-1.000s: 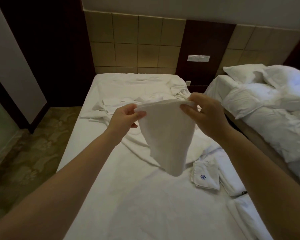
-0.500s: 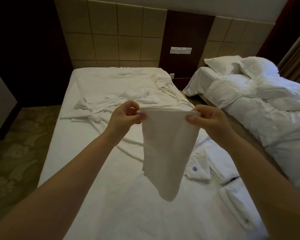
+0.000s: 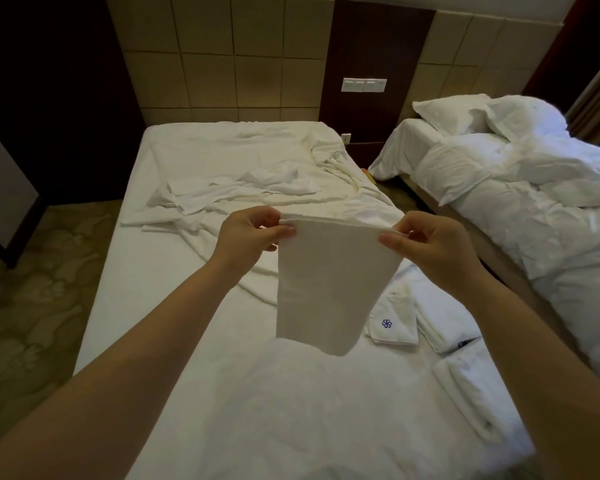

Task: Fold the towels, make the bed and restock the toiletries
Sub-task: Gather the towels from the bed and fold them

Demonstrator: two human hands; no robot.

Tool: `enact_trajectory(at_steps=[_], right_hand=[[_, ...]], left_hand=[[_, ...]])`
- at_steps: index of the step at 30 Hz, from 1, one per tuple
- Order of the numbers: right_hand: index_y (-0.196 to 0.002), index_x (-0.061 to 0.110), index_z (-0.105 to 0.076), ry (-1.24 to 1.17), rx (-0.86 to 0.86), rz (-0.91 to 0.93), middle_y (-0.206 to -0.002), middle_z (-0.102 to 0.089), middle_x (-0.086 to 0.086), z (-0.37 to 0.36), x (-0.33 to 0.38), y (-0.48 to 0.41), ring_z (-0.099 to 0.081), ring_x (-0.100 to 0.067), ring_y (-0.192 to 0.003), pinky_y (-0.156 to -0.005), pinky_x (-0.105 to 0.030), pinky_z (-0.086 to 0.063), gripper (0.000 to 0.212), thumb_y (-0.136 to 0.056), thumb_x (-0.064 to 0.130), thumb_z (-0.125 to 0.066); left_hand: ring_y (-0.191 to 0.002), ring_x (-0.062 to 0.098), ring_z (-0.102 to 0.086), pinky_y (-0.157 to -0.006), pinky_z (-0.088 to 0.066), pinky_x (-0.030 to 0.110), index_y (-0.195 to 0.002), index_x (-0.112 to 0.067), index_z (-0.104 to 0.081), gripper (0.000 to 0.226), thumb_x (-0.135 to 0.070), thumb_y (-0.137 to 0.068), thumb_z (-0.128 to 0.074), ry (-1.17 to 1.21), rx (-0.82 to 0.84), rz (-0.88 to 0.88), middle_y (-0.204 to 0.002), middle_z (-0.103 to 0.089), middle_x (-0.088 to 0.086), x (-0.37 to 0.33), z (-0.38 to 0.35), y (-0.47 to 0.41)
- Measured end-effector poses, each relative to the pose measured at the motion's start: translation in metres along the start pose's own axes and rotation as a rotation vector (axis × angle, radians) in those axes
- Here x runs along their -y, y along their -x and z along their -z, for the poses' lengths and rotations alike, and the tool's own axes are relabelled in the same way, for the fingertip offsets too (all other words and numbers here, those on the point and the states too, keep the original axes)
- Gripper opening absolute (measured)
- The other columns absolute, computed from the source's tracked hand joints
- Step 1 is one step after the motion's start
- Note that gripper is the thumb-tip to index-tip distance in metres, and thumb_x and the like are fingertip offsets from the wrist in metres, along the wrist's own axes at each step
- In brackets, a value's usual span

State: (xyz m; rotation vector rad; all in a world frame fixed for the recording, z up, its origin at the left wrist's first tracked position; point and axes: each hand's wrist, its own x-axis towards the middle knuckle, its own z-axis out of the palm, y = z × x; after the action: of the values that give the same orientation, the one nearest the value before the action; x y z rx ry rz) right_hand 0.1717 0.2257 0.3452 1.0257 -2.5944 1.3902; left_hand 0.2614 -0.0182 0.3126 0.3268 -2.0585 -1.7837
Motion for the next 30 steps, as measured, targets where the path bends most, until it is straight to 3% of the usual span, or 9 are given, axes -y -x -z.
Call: enact_trajectory(at_steps=[3, 7, 9, 12, 15, 18, 20, 26, 30], right_hand=[[-0.062, 0.005, -0.055, -0.150, 0.085, -0.075, -0.056, -0.050, 0.002, 0.003, -0.003, 0.008, -0.048, -0.009, -0.055, -0.055, -0.021, -0.045, 0.027, -0.084, 0.012, -0.069], [-0.060, 0.008, -0.047, -0.304, 0.221, -0.219, -0.053, -0.042, 0.006, -0.006, -0.017, 0.013, -0.043, -0.005, -0.050, -0.048, -0.016, -0.040, 0.031, -0.087, 0.003, -0.062], [-0.062, 0.008, -0.045, -0.356, 0.257, -0.305, -0.052, -0.041, 0.007, -0.020, -0.035, 0.017, -0.041, -0.004, -0.049, -0.047, -0.015, -0.039, 0.030, -0.088, 0.004, -0.060], [-0.065, 0.010, -0.048, -0.333, 0.255, -0.465, -0.051, -0.045, 0.009, -0.061, -0.085, 0.022, -0.044, -0.002, -0.047, -0.046, -0.015, -0.039, 0.028, -0.089, 0.010, -0.062], [-0.088, 0.015, -0.058, -0.199, 0.155, -0.580, -0.079, -0.059, 0.003, -0.127, -0.157, 0.027, -0.054, -0.010, -0.073, -0.066, -0.024, -0.043, 0.006, -0.089, 0.018, -0.063], [-0.137, 0.014, -0.038, -0.128, 0.156, -0.797, -0.131, -0.051, -0.006, -0.196, -0.233, 0.052, -0.052, -0.021, -0.115, -0.087, -0.027, -0.038, 0.051, -0.093, 0.029, -0.058], [-0.148, 0.014, -0.022, -0.097, 0.227, -0.929, -0.147, -0.038, -0.010, -0.233, -0.270, 0.087, -0.043, -0.027, -0.130, -0.098, -0.031, -0.036, 0.067, -0.094, 0.034, -0.056], [-0.144, 0.016, -0.032, -0.063, 0.151, -1.001, -0.125, -0.056, -0.002, -0.277, -0.290, 0.192, -0.054, -0.018, -0.107, -0.082, -0.023, -0.036, 0.054, -0.095, 0.028, -0.052], [-0.143, 0.017, -0.032, -0.048, 0.161, -1.010, -0.130, -0.055, -0.007, -0.288, -0.263, 0.236, -0.054, -0.027, -0.110, -0.078, -0.028, -0.038, 0.048, -0.099, 0.030, -0.044]], left_hand=[[-0.054, 0.010, -0.056, -0.056, -0.052, 0.023, -0.065, -0.013, -0.062, 0.017, -0.012, -0.077, -0.074, -0.013, 0.007, 0.016, -0.054, -0.057, -0.009, 0.003, -0.004, 0.016], [-0.045, 0.005, -0.040, -0.048, -0.035, 0.014, -0.063, -0.010, -0.050, 0.030, -0.010, -0.092, -0.057, -0.054, 0.019, 0.087, -0.045, -0.044, -0.011, 0.024, -0.013, 0.034], [-0.051, 0.008, -0.040, -0.054, -0.036, 0.019, -0.068, -0.006, -0.051, 0.030, -0.016, -0.095, -0.053, -0.033, 0.047, 0.181, -0.053, -0.046, -0.005, 0.048, -0.017, 0.038], [-0.075, 0.018, -0.057, -0.073, -0.051, 0.032, -0.097, 0.006, -0.061, 0.038, -0.030, -0.098, -0.048, 0.000, 0.053, 0.410, -0.084, -0.062, 0.009, 0.109, -0.030, 0.036], [-0.091, 0.018, -0.063, -0.079, -0.054, 0.030, -0.114, 0.001, -0.057, 0.041, -0.036, -0.099, -0.046, -0.022, -0.013, 0.639, -0.107, -0.065, 0.008, 0.196, -0.046, 0.024], [-0.111, 0.025, -0.056, -0.094, -0.049, 0.040, -0.130, -0.010, -0.045, 0.050, -0.047, -0.096, -0.043, -0.229, -0.021, 0.864, -0.122, -0.054, 0.008, 0.291, -0.055, 0.031], [-0.117, 0.030, -0.052, -0.099, -0.044, 0.039, -0.136, -0.010, -0.041, 0.055, -0.049, -0.096, -0.042, -0.380, 0.031, 0.957, -0.130, -0.051, 0.012, 0.345, -0.060, 0.059], [-0.094, 0.021, -0.058, -0.077, -0.041, 0.029, -0.128, -0.016, -0.046, 0.036, -0.032, -0.096, -0.050, -0.474, -0.030, 0.764, -0.106, -0.061, 0.001, 0.388, -0.074, 0.134], [-0.097, 0.021, -0.058, -0.081, -0.044, 0.029, -0.126, -0.018, -0.046, 0.037, -0.028, -0.093, -0.058, -0.444, -0.024, 0.784, -0.112, -0.062, 0.001, 0.380, -0.086, 0.176]])
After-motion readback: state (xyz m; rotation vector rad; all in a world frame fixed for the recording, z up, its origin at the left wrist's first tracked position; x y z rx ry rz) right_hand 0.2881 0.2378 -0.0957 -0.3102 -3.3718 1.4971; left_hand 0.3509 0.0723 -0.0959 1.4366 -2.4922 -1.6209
